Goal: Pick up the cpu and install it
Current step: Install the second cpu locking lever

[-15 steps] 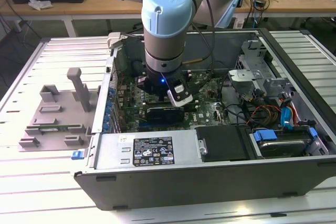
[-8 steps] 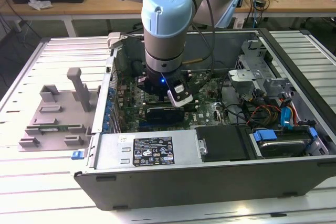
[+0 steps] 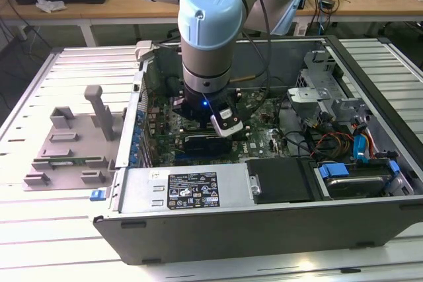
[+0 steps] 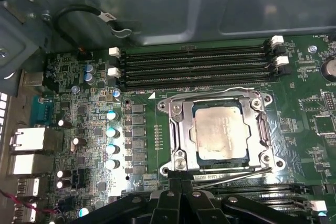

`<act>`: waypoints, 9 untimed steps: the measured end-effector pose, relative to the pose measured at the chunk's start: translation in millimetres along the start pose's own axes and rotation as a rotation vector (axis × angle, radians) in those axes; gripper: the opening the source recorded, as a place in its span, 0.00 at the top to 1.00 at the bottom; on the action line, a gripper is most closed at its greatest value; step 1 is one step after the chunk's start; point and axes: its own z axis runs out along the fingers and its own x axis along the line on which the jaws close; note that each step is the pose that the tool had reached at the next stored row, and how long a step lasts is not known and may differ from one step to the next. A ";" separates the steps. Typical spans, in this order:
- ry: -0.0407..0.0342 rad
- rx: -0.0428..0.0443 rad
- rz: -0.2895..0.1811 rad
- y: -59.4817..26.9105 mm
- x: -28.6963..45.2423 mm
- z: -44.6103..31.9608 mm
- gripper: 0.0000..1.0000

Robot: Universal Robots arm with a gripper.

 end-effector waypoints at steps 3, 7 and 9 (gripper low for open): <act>0.0000 0.0000 0.000 -1.4 -0.1 -0.4 0.89; -0.0001 -0.0016 0.000 -1.4 -0.1 -0.1 0.89; -0.0015 -0.0106 -0.001 -0.8 -0.1 1.2 0.89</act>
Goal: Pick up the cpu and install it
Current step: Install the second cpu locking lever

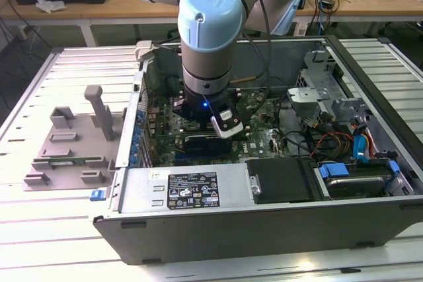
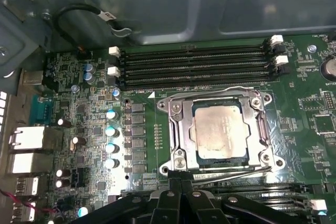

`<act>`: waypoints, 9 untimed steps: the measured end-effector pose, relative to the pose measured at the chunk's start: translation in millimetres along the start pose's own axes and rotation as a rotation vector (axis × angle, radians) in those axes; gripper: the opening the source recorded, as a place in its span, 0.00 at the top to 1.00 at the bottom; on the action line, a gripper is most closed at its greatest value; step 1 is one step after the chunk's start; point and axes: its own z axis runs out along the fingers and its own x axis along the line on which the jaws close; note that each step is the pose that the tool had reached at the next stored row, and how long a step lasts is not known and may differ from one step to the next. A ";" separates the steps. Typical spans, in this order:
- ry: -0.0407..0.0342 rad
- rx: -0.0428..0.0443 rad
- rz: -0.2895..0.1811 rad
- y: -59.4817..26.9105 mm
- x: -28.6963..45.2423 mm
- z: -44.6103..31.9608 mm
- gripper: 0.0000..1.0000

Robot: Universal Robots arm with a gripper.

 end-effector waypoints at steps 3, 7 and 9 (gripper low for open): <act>-0.0012 -0.0079 -0.001 1.0 0.1 0.9 0.89; -0.0039 -0.0169 -0.002 1.5 0.5 3.1 0.89; -0.0043 -0.0170 -0.002 1.4 0.5 3.2 0.89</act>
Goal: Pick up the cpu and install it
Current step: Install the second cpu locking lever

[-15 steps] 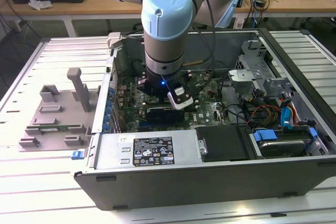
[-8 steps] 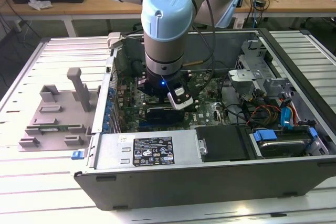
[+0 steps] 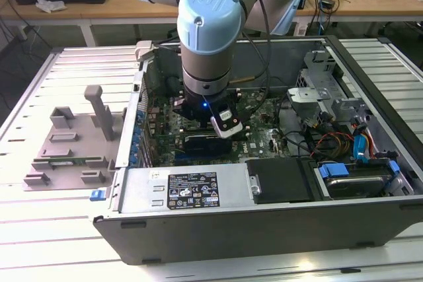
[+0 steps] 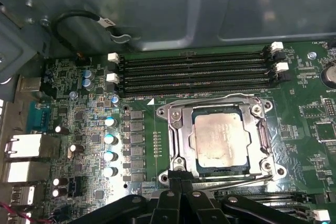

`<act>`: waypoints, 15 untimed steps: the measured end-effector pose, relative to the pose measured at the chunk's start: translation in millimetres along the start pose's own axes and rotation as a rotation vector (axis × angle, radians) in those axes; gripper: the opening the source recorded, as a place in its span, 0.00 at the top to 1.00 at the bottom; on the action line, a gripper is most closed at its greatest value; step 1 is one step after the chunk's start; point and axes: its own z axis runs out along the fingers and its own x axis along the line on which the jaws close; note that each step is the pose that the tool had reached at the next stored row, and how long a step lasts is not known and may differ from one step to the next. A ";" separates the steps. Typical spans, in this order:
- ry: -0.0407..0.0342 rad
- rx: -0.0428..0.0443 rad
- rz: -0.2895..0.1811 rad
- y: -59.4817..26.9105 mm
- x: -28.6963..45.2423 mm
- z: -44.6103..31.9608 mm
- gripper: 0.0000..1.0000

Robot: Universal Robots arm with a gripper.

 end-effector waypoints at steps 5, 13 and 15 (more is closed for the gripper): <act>-0.0002 -0.0003 0.000 0.0 0.0 0.1 0.89; 0.0030 0.0158 0.002 5.7 -0.3 -16.9 0.89; 0.0037 0.0232 0.002 7.2 -0.6 -21.8 0.89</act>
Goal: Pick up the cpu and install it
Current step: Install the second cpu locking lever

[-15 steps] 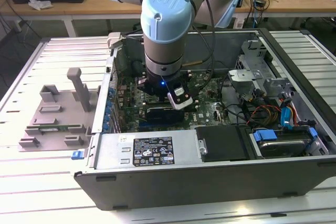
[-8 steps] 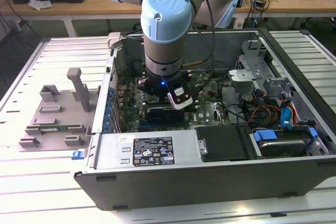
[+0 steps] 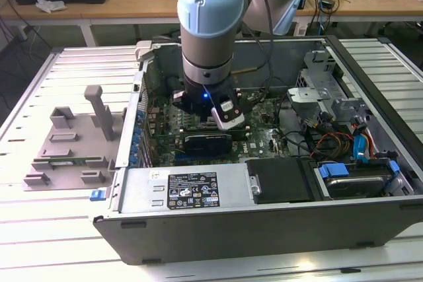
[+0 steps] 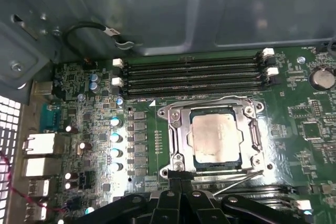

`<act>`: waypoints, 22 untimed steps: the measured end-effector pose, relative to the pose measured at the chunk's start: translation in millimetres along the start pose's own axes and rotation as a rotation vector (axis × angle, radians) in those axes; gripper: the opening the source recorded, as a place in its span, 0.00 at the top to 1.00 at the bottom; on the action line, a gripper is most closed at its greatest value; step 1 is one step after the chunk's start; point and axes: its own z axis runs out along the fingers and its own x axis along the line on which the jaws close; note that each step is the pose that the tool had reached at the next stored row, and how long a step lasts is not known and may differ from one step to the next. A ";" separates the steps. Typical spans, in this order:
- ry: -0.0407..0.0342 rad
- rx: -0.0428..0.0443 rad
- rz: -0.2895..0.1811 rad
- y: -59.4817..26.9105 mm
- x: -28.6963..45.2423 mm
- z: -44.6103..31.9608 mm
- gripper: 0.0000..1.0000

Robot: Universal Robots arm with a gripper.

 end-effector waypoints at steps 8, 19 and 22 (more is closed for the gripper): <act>-0.0009 0.0157 0.001 9.8 -0.1 -32.2 0.89; 0.0197 0.1734 0.018 17.4 -6.9 -51.3 0.89; 0.0200 0.1745 0.018 19.5 -13.7 -49.2 0.89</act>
